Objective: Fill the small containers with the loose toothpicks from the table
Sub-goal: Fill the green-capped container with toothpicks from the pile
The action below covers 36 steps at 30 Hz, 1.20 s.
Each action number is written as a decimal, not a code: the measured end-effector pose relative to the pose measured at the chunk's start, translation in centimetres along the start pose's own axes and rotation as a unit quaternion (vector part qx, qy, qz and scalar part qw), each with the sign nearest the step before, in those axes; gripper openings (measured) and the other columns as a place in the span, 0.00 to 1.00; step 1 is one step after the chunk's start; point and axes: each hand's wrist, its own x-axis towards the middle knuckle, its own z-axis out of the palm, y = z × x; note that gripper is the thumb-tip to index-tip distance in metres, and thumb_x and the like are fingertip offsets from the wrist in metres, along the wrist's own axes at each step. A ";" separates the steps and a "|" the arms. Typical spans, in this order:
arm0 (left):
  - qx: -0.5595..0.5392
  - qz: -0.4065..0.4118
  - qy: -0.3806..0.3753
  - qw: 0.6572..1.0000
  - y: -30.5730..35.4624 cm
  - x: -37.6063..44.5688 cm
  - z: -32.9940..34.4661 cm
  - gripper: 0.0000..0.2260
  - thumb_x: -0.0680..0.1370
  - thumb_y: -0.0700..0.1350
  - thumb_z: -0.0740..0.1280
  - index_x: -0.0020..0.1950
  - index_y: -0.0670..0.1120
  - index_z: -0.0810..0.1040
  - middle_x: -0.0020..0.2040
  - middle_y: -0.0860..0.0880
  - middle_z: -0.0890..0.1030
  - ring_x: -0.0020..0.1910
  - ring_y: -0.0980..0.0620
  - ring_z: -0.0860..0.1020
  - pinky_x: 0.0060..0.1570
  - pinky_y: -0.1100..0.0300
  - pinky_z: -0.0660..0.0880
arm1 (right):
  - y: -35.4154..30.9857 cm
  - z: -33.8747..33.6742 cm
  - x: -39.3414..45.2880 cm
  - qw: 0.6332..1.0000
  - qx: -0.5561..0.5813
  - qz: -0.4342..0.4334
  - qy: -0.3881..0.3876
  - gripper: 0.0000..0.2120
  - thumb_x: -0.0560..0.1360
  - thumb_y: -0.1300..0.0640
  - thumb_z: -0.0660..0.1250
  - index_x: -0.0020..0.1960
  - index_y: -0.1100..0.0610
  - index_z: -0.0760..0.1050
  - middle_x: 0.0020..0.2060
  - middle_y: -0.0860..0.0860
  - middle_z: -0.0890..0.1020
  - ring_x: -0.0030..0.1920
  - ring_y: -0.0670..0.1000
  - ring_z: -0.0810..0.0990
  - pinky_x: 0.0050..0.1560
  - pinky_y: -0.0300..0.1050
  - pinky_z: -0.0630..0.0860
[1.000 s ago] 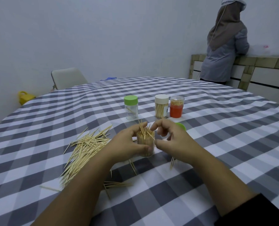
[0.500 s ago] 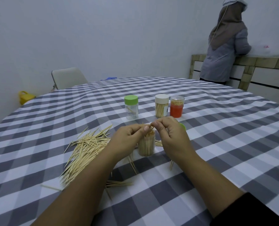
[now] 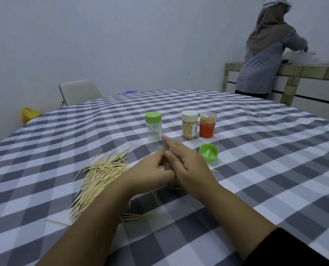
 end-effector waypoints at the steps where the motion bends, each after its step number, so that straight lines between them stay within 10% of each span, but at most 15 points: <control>1: 0.000 0.002 0.008 1.000 -0.2 0.0 0.1 0.27 0.70 0.47 0.69 0.67 0.58 0.65 0.54 0.57 0.78 0.53 0.58 0.78 0.57 0.54 0.77 | 0.2 0.1 0.0 1.000 -0.016 -0.012 0.012 0.19 0.80 0.58 0.59 0.70 0.50 0.69 0.65 0.46 0.75 0.65 0.40 0.70 0.65 0.34 0.66; 8: -0.067 0.021 0.013 0.997 -0.9 0.3 0.4 0.27 0.71 0.40 0.73 0.65 0.61 0.70 0.52 0.54 0.83 0.50 0.57 0.82 0.53 0.54 0.79 | 0.8 -0.2 0.1 0.994 -0.038 0.037 0.097 0.16 0.79 0.57 0.61 0.65 0.46 0.75 0.53 0.48 0.83 0.50 0.46 0.80 0.51 0.46 0.78; 14: -0.018 0.018 0.050 0.998 -1.4 0.5 0.4 0.24 0.70 0.47 0.73 0.61 0.64 0.70 0.52 0.60 0.80 0.52 0.63 0.78 0.54 0.61 0.77 | 0.8 -0.1 0.0 0.994 -0.101 0.034 0.006 0.21 0.79 0.46 0.53 0.70 0.48 0.69 0.67 0.44 0.73 0.71 0.44 0.63 0.71 0.53 0.59; 20: 0.023 0.041 0.057 0.997 -1.0 0.4 0.3 0.27 0.72 0.42 0.71 0.67 0.59 0.67 0.52 0.67 0.75 0.54 0.67 0.76 0.46 0.78 0.69 | 0.8 0.5 0.0 0.977 -0.207 -0.039 -0.036 0.28 0.77 0.40 0.44 0.73 0.46 0.63 0.71 0.42 0.68 0.73 0.41 0.57 0.62 0.41 0.53; 31: -0.025 0.017 0.069 0.997 -1.4 0.4 0.5 0.29 0.69 0.44 0.72 0.63 0.68 0.68 0.52 0.61 0.81 0.52 0.64 0.79 0.56 0.55 0.77 | 0.9 -0.7 0.0 0.980 -0.184 0.002 -0.076 0.27 0.77 0.42 0.47 0.75 0.47 0.59 0.73 0.42 0.63 0.73 0.38 0.53 0.61 0.36 0.48; 36: -0.037 0.017 0.079 0.996 -1.7 0.6 0.7 0.35 0.69 0.50 0.74 0.73 0.57 0.64 0.62 0.59 0.76 0.58 0.62 0.76 0.56 0.62 0.76 | 1.2 -1.6 0.2 0.982 -0.166 0.071 -0.046 0.22 0.81 0.43 0.49 0.72 0.47 0.65 0.75 0.42 0.59 0.75 0.44 0.51 0.71 0.48 0.48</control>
